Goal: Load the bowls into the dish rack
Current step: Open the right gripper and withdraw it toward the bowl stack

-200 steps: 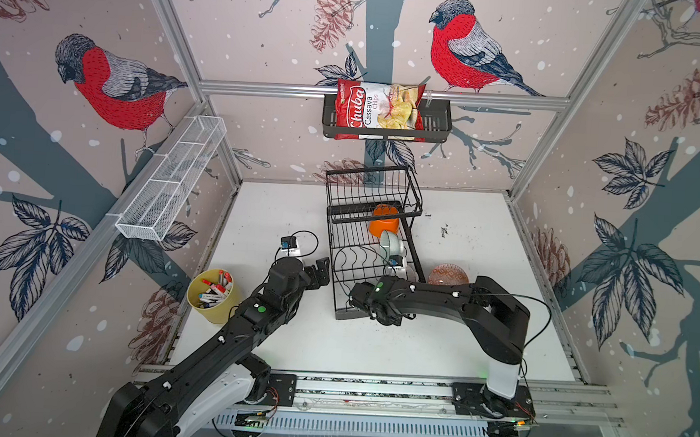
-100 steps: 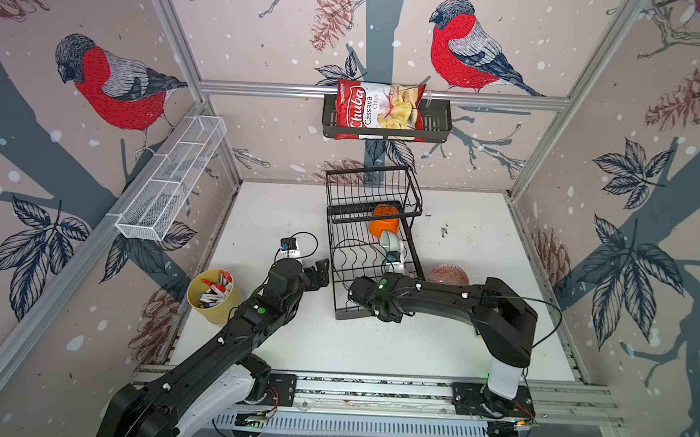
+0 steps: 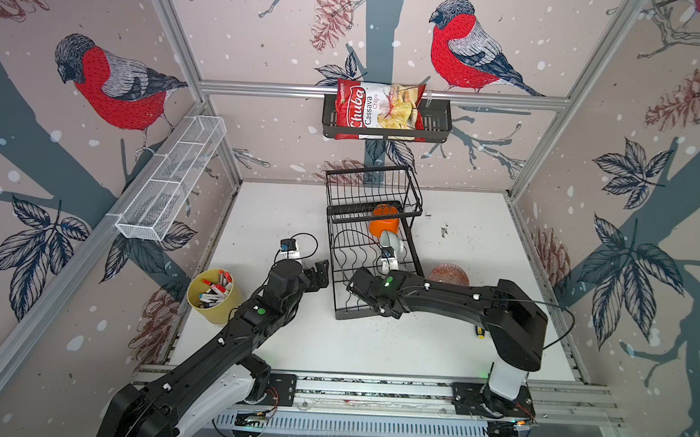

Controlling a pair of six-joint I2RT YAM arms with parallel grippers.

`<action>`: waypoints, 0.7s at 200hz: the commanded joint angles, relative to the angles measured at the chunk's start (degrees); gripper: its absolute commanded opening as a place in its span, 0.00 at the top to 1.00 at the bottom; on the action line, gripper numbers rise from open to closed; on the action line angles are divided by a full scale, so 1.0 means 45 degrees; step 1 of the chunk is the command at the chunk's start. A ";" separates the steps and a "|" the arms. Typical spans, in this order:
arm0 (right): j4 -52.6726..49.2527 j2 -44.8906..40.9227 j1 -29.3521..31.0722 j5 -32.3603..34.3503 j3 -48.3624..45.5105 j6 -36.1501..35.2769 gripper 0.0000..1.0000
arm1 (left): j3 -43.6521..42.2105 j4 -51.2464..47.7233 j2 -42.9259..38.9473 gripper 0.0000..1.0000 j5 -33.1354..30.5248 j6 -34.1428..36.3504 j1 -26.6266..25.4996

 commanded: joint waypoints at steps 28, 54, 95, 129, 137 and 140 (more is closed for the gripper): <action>0.1189 -0.1132 -0.0329 -0.0704 -0.0192 -0.0794 0.25 | 0.0118 0.0412 0.0271 0.07 0.0209 0.0049 0.0032; 0.1512 -0.2102 -0.0567 -0.0899 -0.0449 -0.0928 0.25 | 0.0253 0.0255 0.0583 0.07 0.0349 0.0077 0.0041; 0.1459 -0.3612 -0.1182 -0.1524 -0.1144 -0.0910 0.26 | 0.0502 0.0059 0.0955 0.07 0.0543 0.0097 0.0030; 0.1083 -0.4680 -0.1772 -0.1819 -0.1832 -0.0692 0.29 | 0.0703 -0.0176 0.1352 0.07 0.0585 0.0041 0.0033; 0.0945 -0.4912 -0.1885 -0.1884 -0.1966 -0.0602 0.29 | 0.0733 -0.0205 0.1468 0.07 0.0606 0.0039 0.0023; 0.0925 -0.4958 -0.1912 -0.1896 -0.1989 -0.0589 0.29 | 0.0752 -0.0231 0.1514 0.07 0.0611 0.0029 0.0033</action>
